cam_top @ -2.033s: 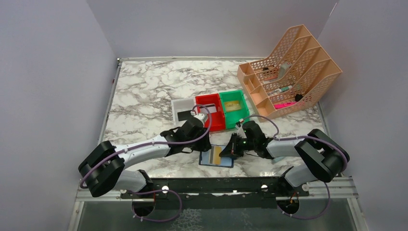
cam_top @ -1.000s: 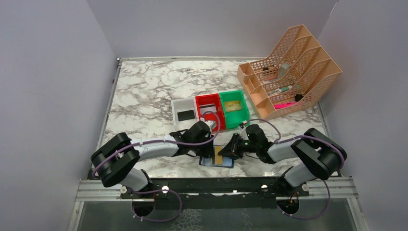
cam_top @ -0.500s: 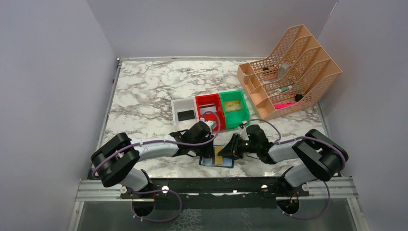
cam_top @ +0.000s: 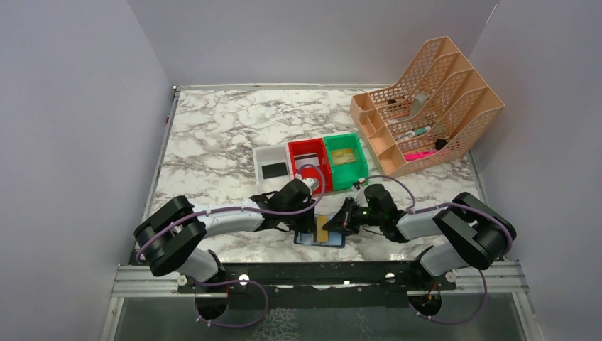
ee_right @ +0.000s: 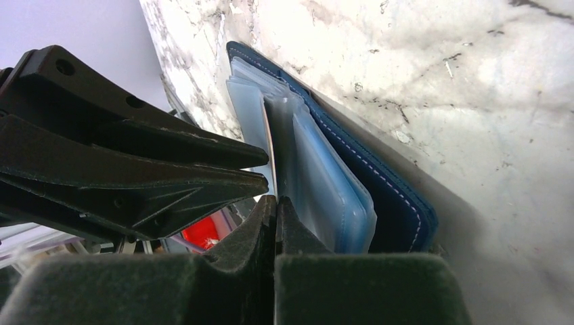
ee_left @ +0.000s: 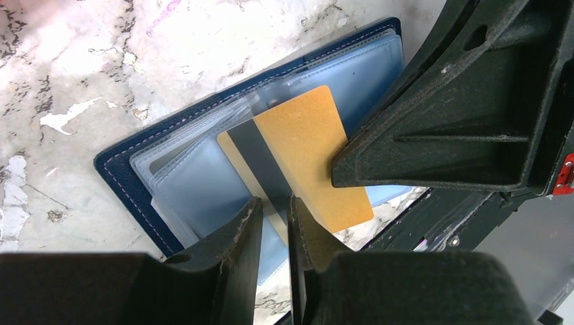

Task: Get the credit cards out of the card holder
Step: Remove the credit card from the card holder, then place the credit card in the storage box.

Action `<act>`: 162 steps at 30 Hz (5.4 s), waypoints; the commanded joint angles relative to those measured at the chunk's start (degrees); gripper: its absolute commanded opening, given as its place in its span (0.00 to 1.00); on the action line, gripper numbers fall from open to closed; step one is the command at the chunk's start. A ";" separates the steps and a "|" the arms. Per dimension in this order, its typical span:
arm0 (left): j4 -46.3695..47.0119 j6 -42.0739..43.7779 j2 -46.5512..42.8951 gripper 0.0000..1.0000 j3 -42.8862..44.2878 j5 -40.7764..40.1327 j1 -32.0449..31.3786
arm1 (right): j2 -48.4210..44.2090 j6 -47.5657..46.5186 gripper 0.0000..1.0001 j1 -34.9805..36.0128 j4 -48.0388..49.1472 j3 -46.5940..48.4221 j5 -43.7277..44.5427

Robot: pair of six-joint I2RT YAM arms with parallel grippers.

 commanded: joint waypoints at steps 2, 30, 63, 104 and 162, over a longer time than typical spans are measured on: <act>-4.33 0.33 0.56 0.24 -0.19 -2.75 -0.49 | -0.35 -0.85 0.13 -0.18 -0.07 -0.28 -0.31; -4.92 -0.43 -2.47 0.26 -0.39 -6.12 -0.59 | -9.29 -8.52 0.01 -0.23 -15.77 2.55 5.81; -28.90 10.92 -28.89 0.96 6.24 -38.15 10.87 | -41.97 -52.41 0.01 -0.23 -26.07 8.10 43.18; -25.08 13.02 -30.61 0.99 3.26 -37.24 11.72 | 4.08 -111.99 0.01 -6.69 -15.21 29.28 29.76; -25.12 12.82 -29.19 0.99 3.35 -35.96 11.81 | 6.17 -101.04 0.29 -8.01 -17.19 34.02 30.79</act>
